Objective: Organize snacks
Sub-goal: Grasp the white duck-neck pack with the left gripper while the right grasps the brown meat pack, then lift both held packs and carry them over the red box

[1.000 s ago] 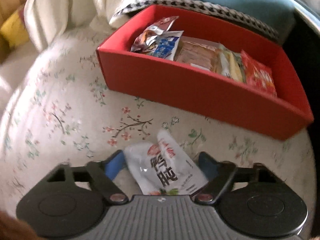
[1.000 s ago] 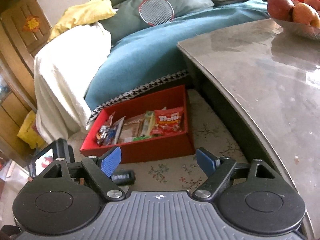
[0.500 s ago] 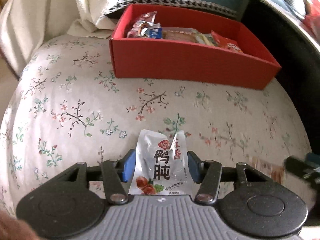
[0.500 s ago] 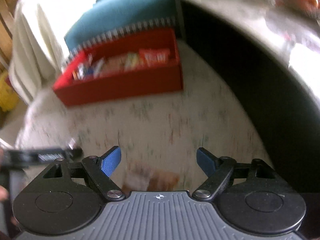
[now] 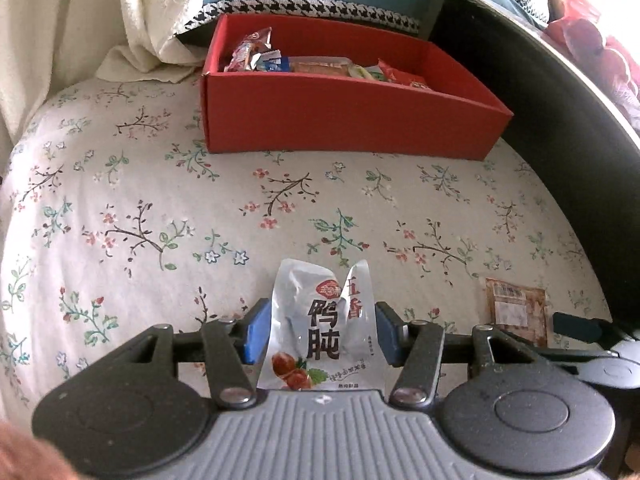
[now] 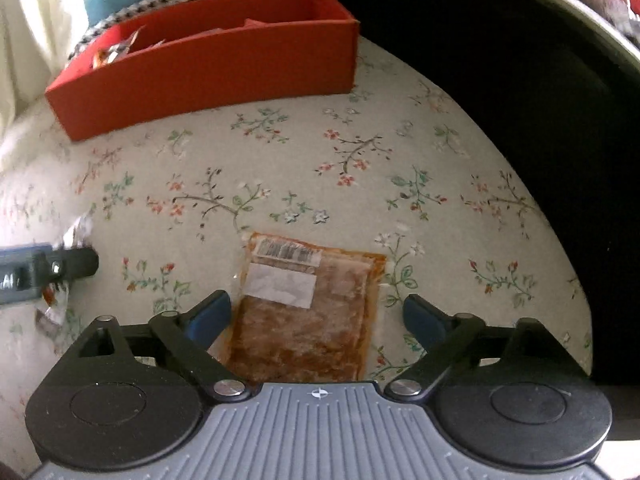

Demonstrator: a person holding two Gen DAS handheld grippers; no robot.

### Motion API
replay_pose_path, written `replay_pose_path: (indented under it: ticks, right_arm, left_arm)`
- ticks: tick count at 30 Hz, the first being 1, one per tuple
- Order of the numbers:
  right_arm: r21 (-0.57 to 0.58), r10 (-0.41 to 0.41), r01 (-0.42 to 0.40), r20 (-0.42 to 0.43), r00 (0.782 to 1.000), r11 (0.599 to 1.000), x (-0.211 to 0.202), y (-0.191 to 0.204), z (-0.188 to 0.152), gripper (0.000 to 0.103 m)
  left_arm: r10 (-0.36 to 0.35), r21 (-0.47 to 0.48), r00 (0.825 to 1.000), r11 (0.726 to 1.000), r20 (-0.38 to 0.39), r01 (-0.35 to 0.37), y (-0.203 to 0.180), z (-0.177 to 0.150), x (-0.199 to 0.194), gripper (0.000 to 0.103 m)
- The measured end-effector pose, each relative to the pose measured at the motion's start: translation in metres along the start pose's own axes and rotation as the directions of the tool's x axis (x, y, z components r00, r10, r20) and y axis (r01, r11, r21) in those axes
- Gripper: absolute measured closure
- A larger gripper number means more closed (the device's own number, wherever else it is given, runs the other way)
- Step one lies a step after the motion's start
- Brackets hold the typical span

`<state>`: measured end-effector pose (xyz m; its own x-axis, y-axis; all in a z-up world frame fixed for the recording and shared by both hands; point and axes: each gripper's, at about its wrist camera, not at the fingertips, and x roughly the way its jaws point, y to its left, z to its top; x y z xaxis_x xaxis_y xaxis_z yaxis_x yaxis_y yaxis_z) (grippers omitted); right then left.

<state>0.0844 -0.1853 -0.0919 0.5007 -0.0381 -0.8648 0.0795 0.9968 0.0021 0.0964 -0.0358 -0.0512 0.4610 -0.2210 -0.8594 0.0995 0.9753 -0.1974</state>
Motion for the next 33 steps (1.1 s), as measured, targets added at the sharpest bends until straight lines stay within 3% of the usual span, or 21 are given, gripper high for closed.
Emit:
replay_pose_path:
  ticks: [4, 14, 24, 33]
  right_arm:
    - [-0.023, 0.028, -0.028, 0.002, 1.0, 0.999, -0.004, 0.001, 0.001, 0.028]
    - [-0.012, 0.127, -0.126, 0.075, 0.989, 0.992, -0.024, 0.005, 0.012, 0.03]
    - [-0.009, 0.185, -0.186, 0.155, 0.97, 0.983, -0.029, 0.015, 0.038, 0.03]
    - [-0.028, 0.226, -0.225, 0.228, 0.947, 0.974, -0.036, 0.023, 0.066, 0.03]
  left_arm:
    - [-0.048, -0.02, 0.999, 0.999, -0.016, 0.047, -0.002, -0.001, -0.004, 0.055]
    - [-0.052, -0.008, 0.998, 0.999, 0.033, 0.052, -0.006, 0.004, -0.017, 0.055]
    - [0.024, 0.012, 0.993, 1.0, 0.113, -0.025, -0.002, 0.017, -0.025, 0.055]
    - [0.106, 0.032, 0.972, 0.993, 0.209, -0.115, 0.007, 0.031, -0.035, 0.055]
